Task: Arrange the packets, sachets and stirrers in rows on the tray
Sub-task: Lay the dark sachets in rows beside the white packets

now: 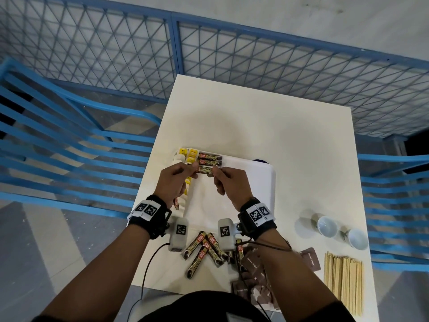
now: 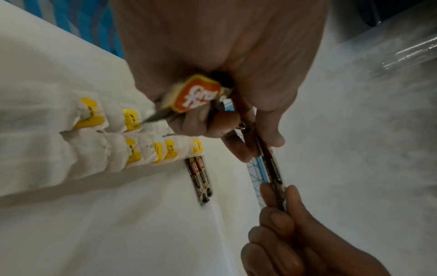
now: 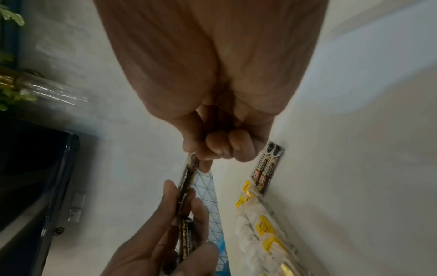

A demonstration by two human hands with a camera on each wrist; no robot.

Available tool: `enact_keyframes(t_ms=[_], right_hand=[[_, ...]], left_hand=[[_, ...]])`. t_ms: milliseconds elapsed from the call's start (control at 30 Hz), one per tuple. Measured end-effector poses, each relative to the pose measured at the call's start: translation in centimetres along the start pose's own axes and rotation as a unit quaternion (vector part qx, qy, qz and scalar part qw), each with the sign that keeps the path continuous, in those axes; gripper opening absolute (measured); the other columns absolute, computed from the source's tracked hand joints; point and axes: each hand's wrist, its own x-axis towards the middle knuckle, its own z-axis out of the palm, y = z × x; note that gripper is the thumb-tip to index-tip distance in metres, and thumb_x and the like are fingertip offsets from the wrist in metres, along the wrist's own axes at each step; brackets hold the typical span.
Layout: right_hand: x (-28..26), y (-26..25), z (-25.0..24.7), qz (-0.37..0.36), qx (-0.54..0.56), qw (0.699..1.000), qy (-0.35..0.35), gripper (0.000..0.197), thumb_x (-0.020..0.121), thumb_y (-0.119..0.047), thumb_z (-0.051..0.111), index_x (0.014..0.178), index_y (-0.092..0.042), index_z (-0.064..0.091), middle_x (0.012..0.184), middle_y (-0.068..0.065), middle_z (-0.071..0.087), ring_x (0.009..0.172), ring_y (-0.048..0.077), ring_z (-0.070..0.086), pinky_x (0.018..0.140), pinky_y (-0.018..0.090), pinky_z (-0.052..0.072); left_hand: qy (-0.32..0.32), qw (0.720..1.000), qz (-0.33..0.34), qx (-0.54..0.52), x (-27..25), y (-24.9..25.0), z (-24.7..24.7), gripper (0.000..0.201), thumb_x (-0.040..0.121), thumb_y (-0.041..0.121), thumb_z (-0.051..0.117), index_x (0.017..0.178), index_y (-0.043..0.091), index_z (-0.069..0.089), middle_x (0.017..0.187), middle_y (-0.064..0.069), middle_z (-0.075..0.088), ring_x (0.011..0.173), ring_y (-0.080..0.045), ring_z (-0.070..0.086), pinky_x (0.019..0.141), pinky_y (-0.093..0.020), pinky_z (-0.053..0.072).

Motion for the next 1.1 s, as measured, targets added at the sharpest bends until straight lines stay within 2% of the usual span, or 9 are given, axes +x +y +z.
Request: enact_keyframes(t_ms=[133,233,333,433,567,767,867,1000,1100], right_hand=[[0.4,0.6,-0.3,0.012,-0.008,1.000,0.013,0.031,0.100,-0.026,0.057,0.082,-0.005,0.074,0.064,0.004,0.062,0.050,0.018,0.048,0.052,0.030,0.041],[0.7,0.7,-0.1,-0.042,-0.101,0.993,0.043,0.011,0.093,-0.030,0.065,0.099,-0.024,0.072,0.088,-0.006,0.069,0.069,0.015,0.060,0.067,0.030,0.052],[0.9,1.1,0.1,-0.157,-0.220,0.962,0.043,0.031,0.082,-0.033,0.076,0.112,-0.030,0.067,0.104,-0.006,0.060,0.094,0.015,0.054,0.083,0.022,0.046],[1.7,1.6,0.6,-0.229,-0.345,0.910,0.022,0.028,0.081,-0.029,0.076,0.108,-0.025,0.070,0.108,-0.002,0.061,0.102,0.025,0.051,0.089,0.041,0.042],[3.1,2.1,0.9,-0.198,-0.388,0.900,0.026,0.025,0.084,-0.025,0.073,0.109,-0.025,0.071,0.110,-0.003,0.062,0.104,0.024,0.050,0.088,0.039,0.037],[5.8,4.6,1.2,-0.094,-0.456,0.883,0.058,0.022,0.085,-0.025,0.072,0.106,-0.025,0.070,0.112,-0.003,0.062,0.111,0.025,0.047,0.092,0.038,0.033],[6.5,5.8,2.0,-0.090,-0.492,0.863,0.073,0.023,0.079,-0.024,0.075,0.102,-0.024,0.073,0.112,0.003,0.059,0.111,0.030,0.047,0.092,0.042,0.032],[7.3,6.7,3.1,-0.076,-0.509,0.851,0.100,0.028,0.076,-0.027,0.074,0.103,-0.022,0.073,0.107,0.006,0.058,0.106,0.034,0.048,0.090,0.045,0.035],[7.8,6.7,3.7,-0.076,-0.495,0.856,0.126,0.031,0.073,-0.026,0.072,0.104,-0.020,0.071,0.103,0.007,0.060,0.101,0.035,0.051,0.086,0.045,0.037]], left_hand=[[0.003,1.000,0.002,0.011,-0.1,-0.2,0.3,0.035,0.097,0.037,0.067,0.081,0.007,0.071,0.085,-0.013,0.074,0.040,-0.018,0.025,0.040,-0.020,0.019],[0.019,1.000,-0.001,0.010,0.2,-0.4,0.4,0.034,0.096,0.036,0.069,0.078,0.008,0.070,0.080,-0.012,0.072,0.038,-0.015,0.025,0.039,-0.018,0.020],[0.023,1.000,-0.006,0.021,0.4,-0.6,0.4,0.034,0.095,0.035,0.070,0.076,0.006,0.069,0.078,-0.011,0.070,0.037,-0.014,0.026,0.038,-0.018,0.021],[0.021,0.999,-0.015,0.031,0.6,-0.8,0.4,0.035,0.095,0.036,0.069,0.079,0.005,0.070,0.078,-0.010,0.070,0.036,-0.013,0.028,0.038,-0.018,0.022],[0.035,0.997,-0.051,0.036,1.2,-0.9,-0.2,0.029,0.100,0.035,0.063,0.094,0.009,0.073,0.082,-0.007,0.069,0.038,-0.014,0.030,0.040,-0.020,0.022],[0.042,0.990,-0.131,0.009,2.7,-1.3,-2.6,0.027,0.102,0.009,0.042,0.123,0.010,0.060,0.091,-0.012,0.063,0.050,-0.019,0.039,0.041,-0.020,0.026],[0.010,0.992,-0.128,-0.019,2.9,-1.5,-3.6,0.021,0.107,0.008,0.042,0.123,0.002,0.055,0.093,-0.015,0.063,0.052,-0.019,0.045,0.042,-0.023,0.031],[-0.027,0.992,-0.115,-0.037,3.1,-1.3,-4.5,0.029,0.109,0.017,0.041,0.123,-0.002,0.058,0.083,-0.012,0.062,0.058,-0.022,0.053,0.044,-0.028,0.042],[-0.037,0.992,-0.120,-0.014,3.5,-1.4,-4.9,0.033,0.109,0.030,0.044,0.116,0.003,0.061,0.079,-0.010,0.060,0.055,-0.022,0.052,0.040,-0.025,0.036]])
